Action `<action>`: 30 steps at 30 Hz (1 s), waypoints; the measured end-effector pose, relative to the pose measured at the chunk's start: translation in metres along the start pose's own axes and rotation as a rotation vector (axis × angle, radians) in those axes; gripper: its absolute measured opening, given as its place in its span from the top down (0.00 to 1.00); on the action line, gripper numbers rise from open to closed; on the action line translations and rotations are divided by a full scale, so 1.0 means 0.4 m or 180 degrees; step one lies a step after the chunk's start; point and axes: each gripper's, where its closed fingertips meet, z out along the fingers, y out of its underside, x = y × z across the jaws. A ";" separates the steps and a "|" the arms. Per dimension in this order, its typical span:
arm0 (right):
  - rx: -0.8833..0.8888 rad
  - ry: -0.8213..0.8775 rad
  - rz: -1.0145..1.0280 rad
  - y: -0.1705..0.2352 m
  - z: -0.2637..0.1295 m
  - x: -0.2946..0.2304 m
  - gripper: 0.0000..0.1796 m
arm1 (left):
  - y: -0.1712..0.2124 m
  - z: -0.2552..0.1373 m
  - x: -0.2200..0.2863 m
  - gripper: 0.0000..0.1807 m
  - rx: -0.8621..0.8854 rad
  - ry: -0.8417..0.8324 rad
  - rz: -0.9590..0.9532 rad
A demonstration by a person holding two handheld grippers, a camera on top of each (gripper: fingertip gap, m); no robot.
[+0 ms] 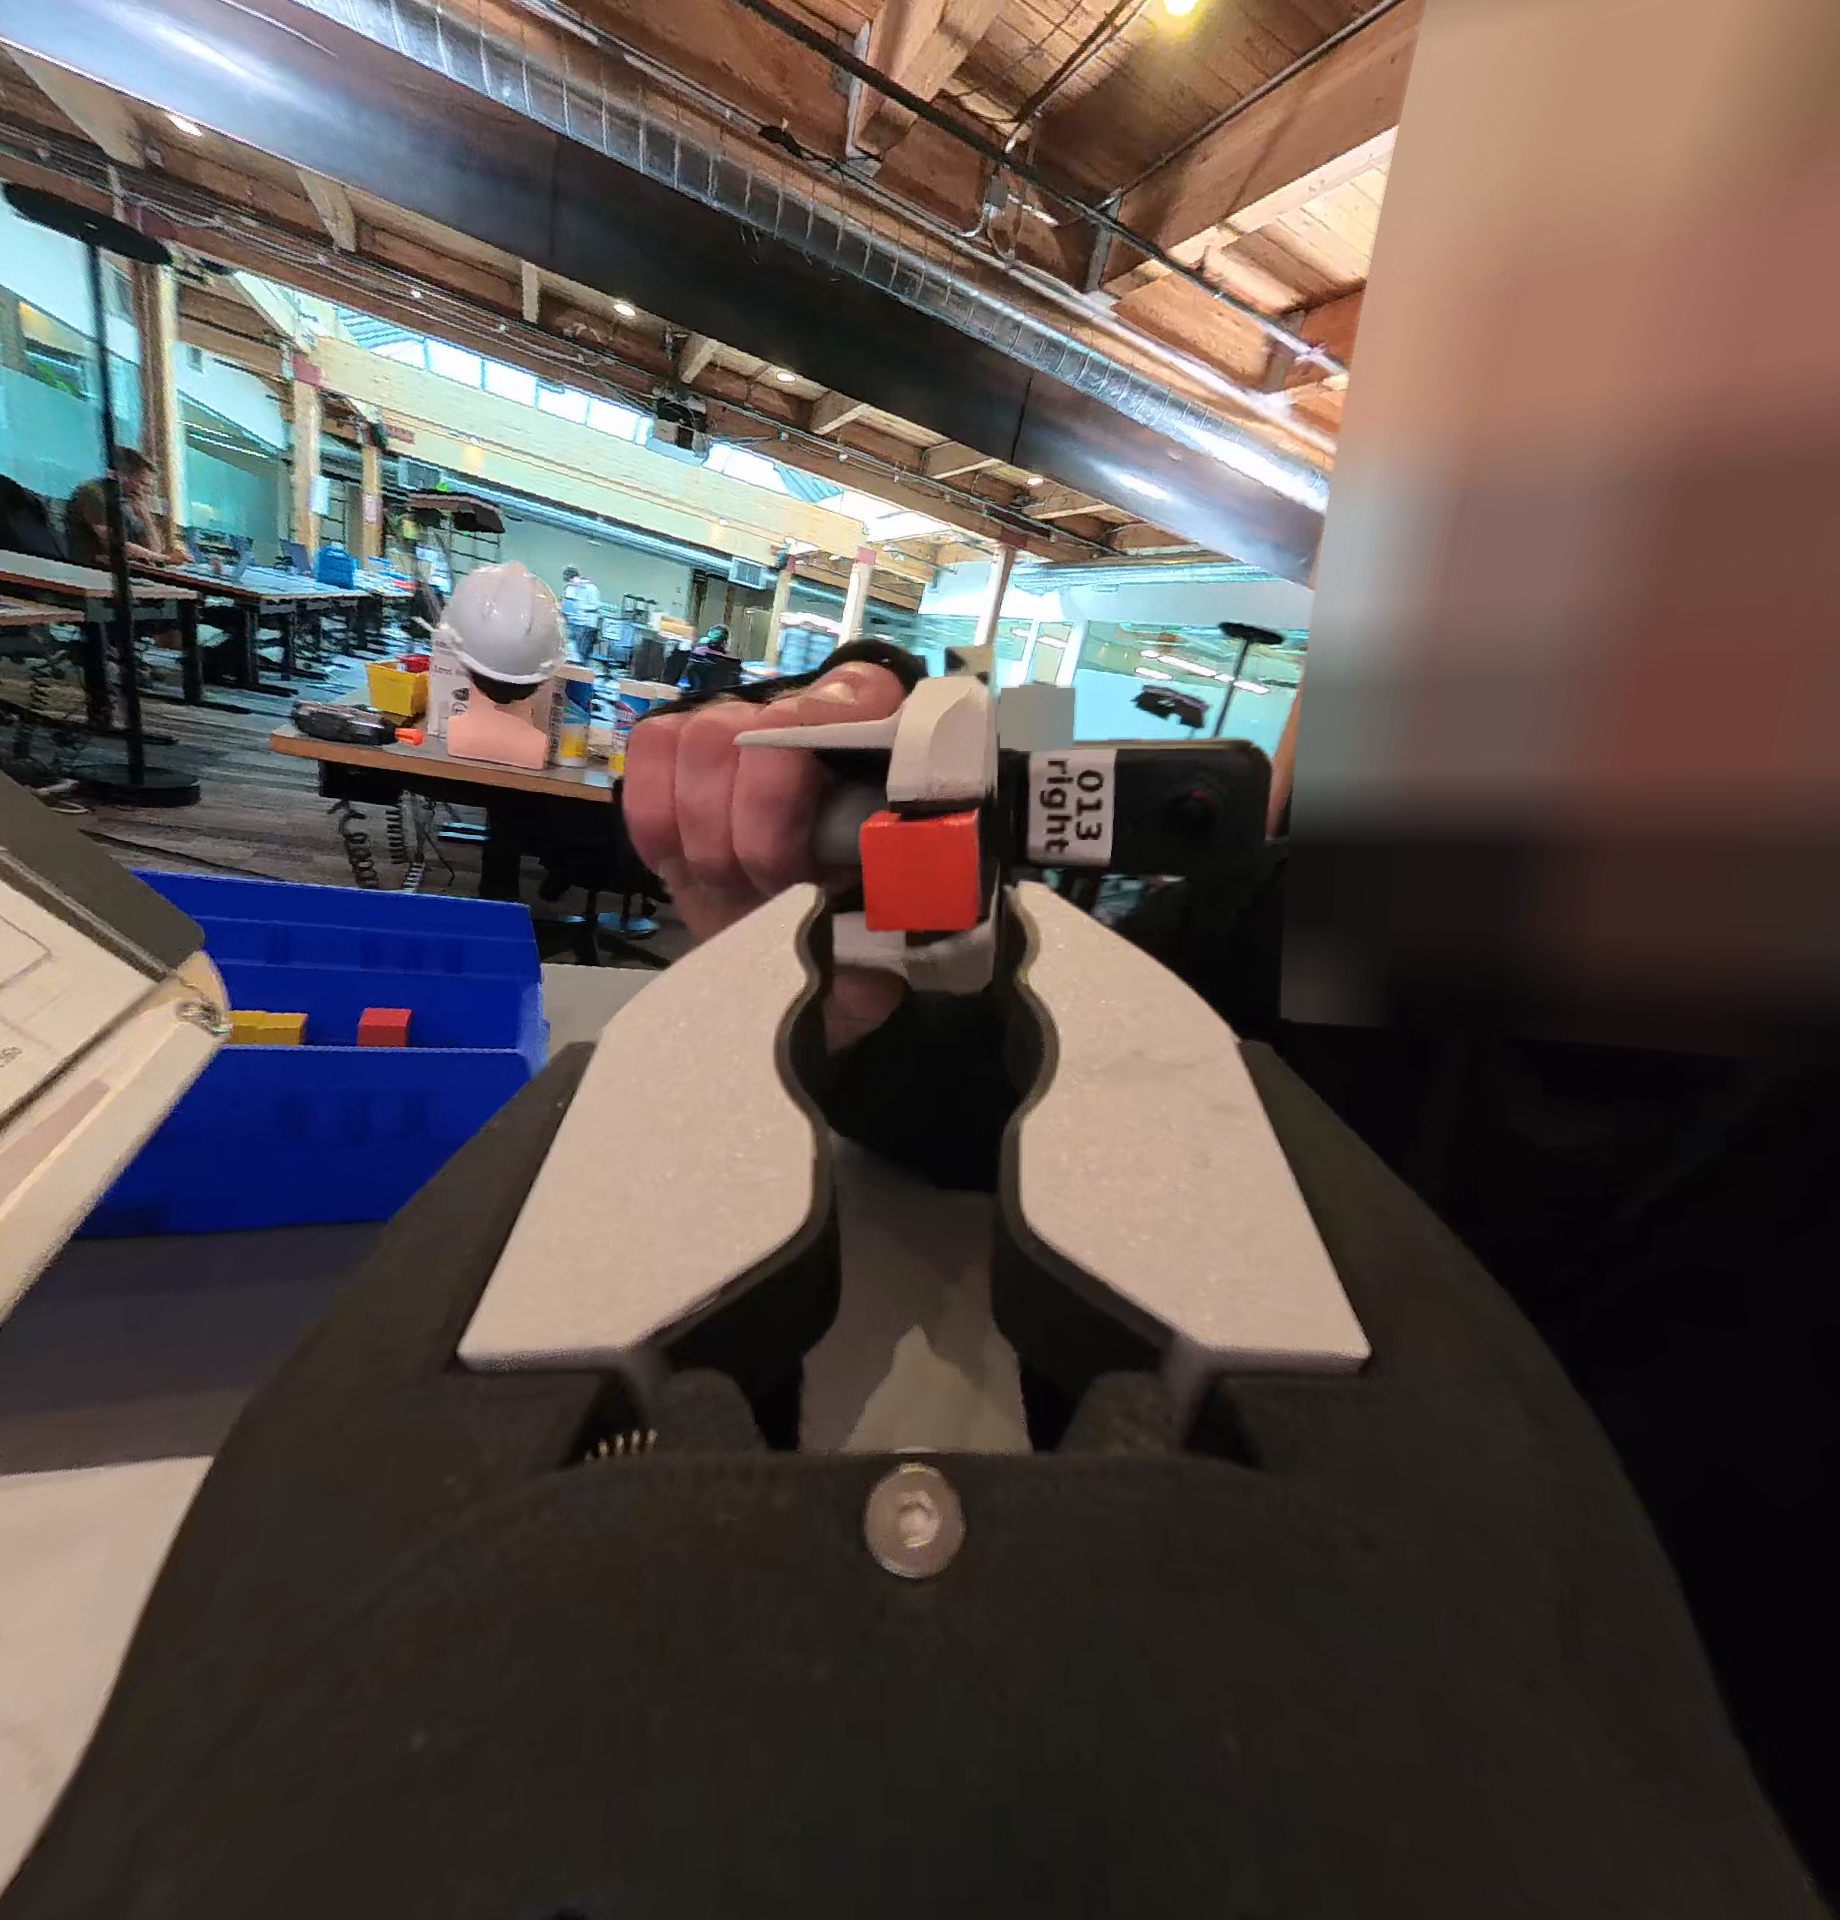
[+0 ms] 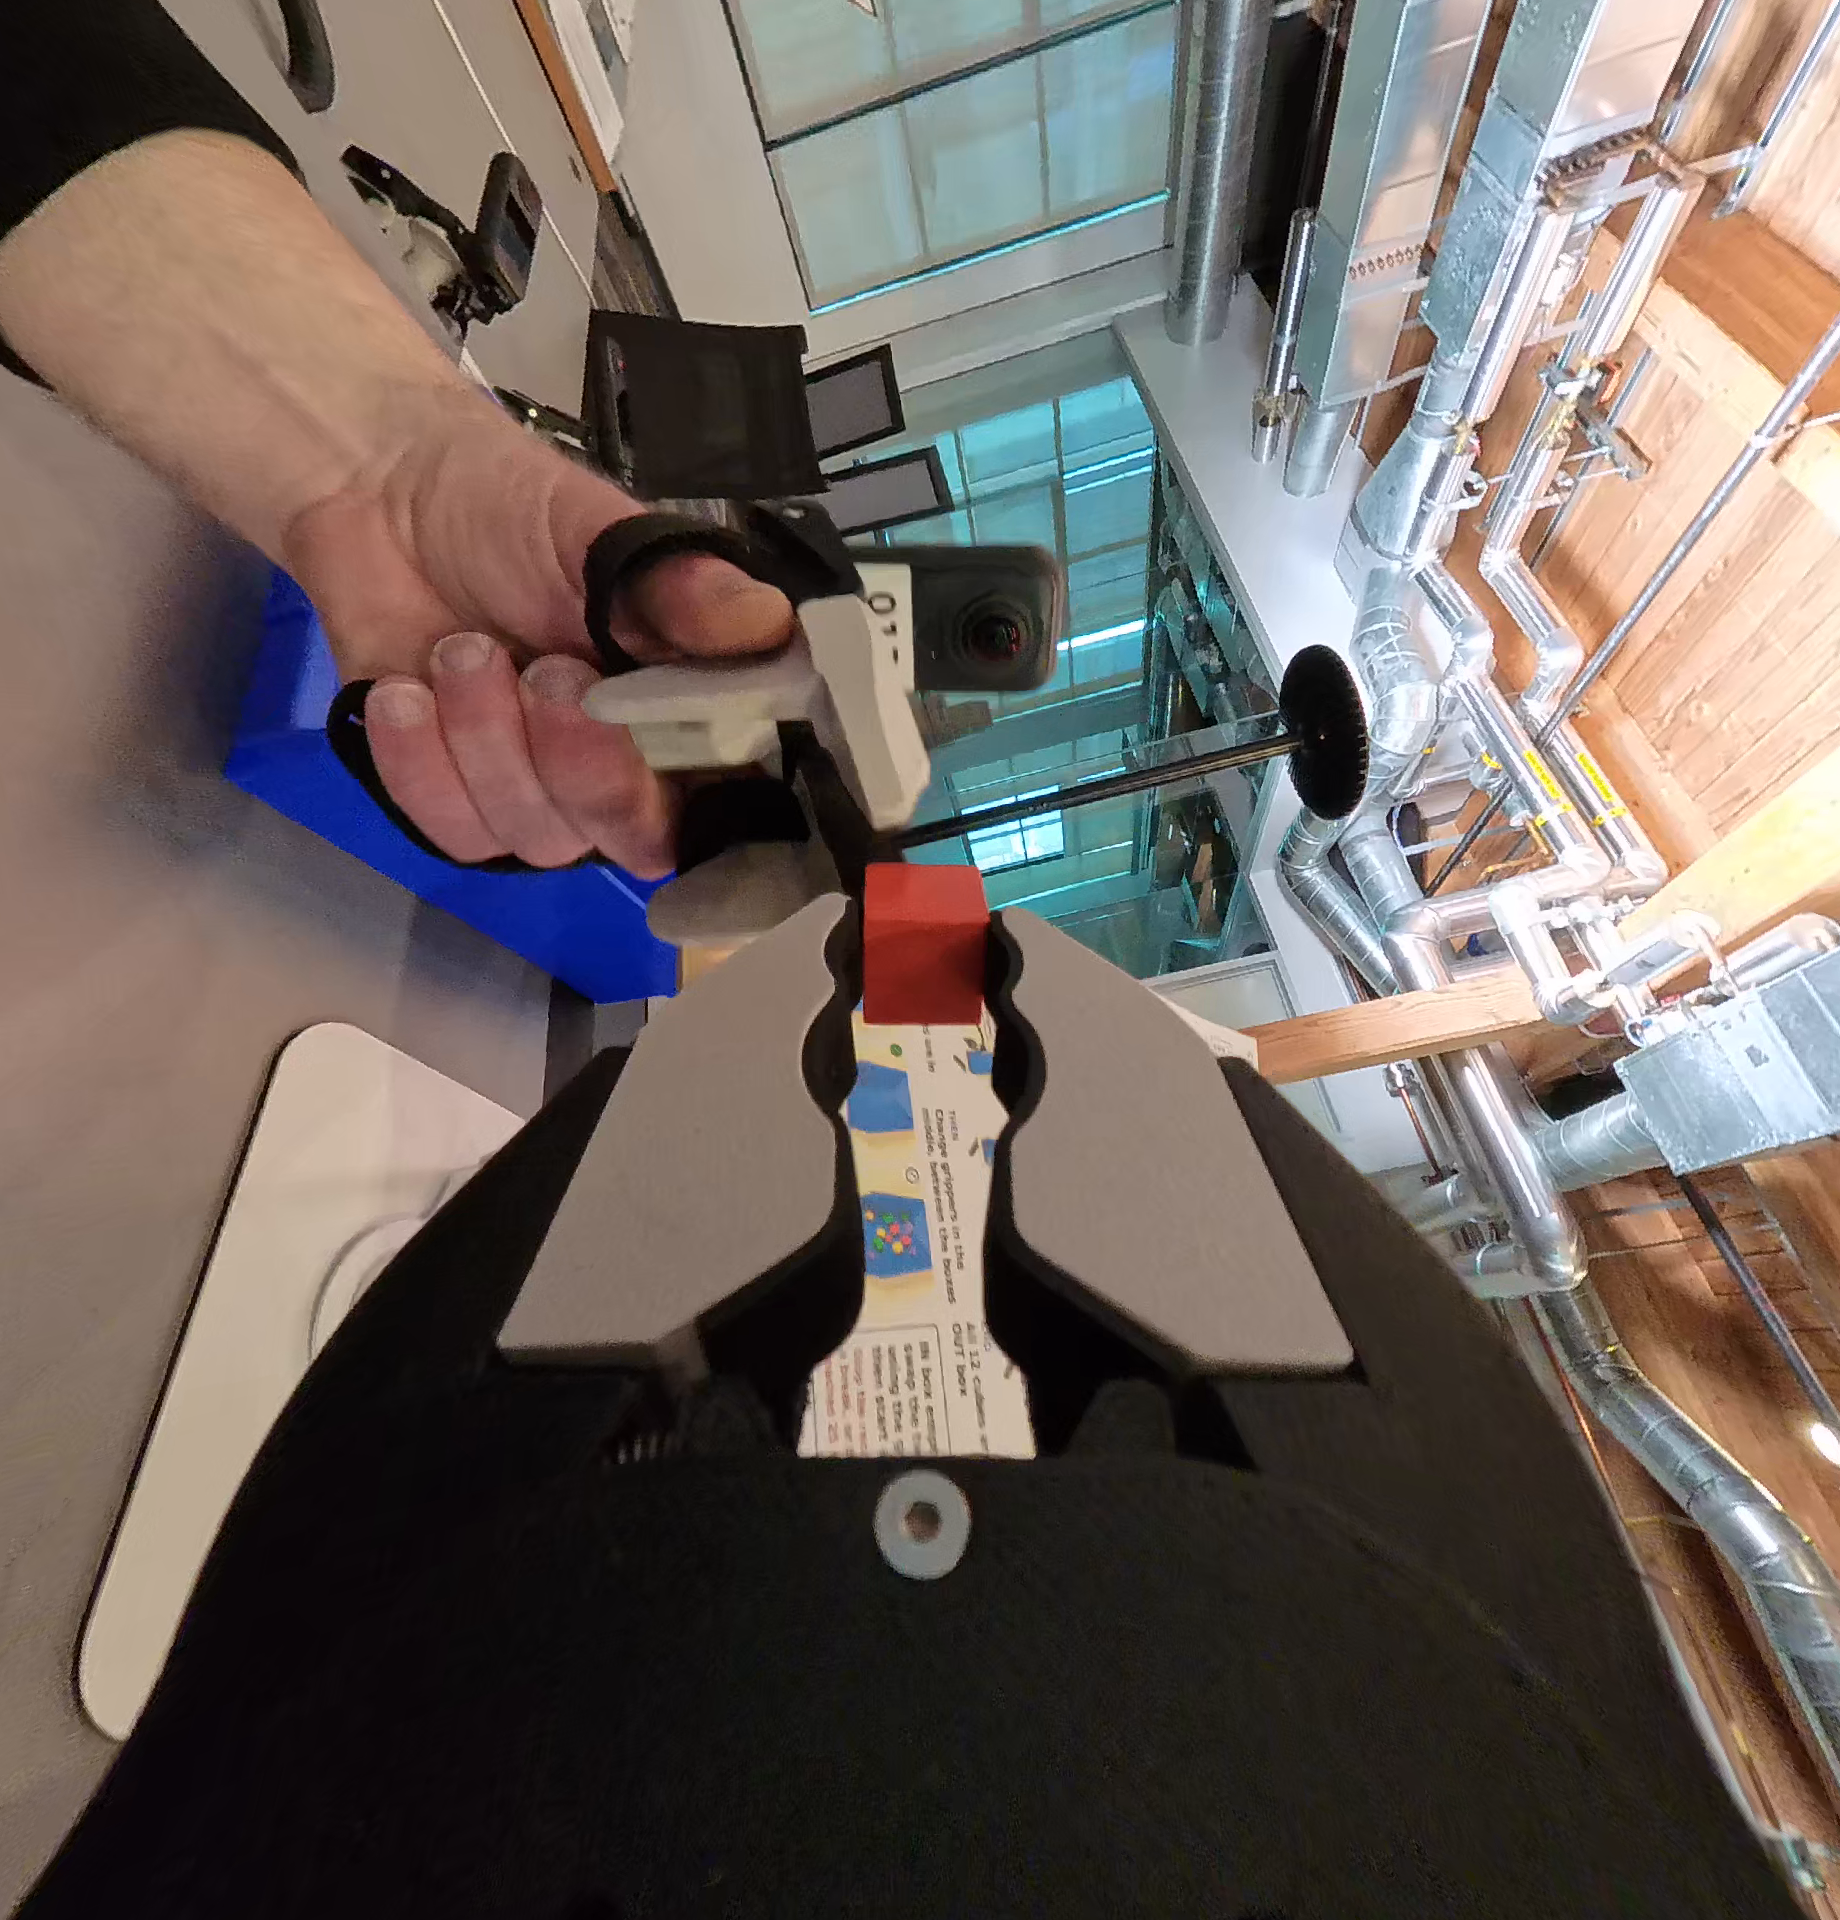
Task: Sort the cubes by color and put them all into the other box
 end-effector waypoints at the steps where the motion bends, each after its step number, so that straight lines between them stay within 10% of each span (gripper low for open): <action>1: -0.0043 -0.0003 0.0015 0.008 -0.010 0.012 0.88 | -0.007 -0.009 -0.003 0.85 -0.0016 -0.0089 0.0093; 5: -0.0384 -0.0175 0.0198 0.089 -0.077 0.061 0.88 | -0.031 -0.041 -0.001 1.00 -0.0170 -0.0397 0.0512; 19: -0.2636 -0.1871 0.1246 0.613 -0.484 -0.100 0.88 | -0.092 0.057 0.048 1.00 -0.1029 -0.1062 0.1758; 30: -0.3685 -0.3245 0.2010 0.828 -0.713 -0.373 0.88 | -0.118 0.159 0.007 1.00 -0.0992 -0.0936 0.1897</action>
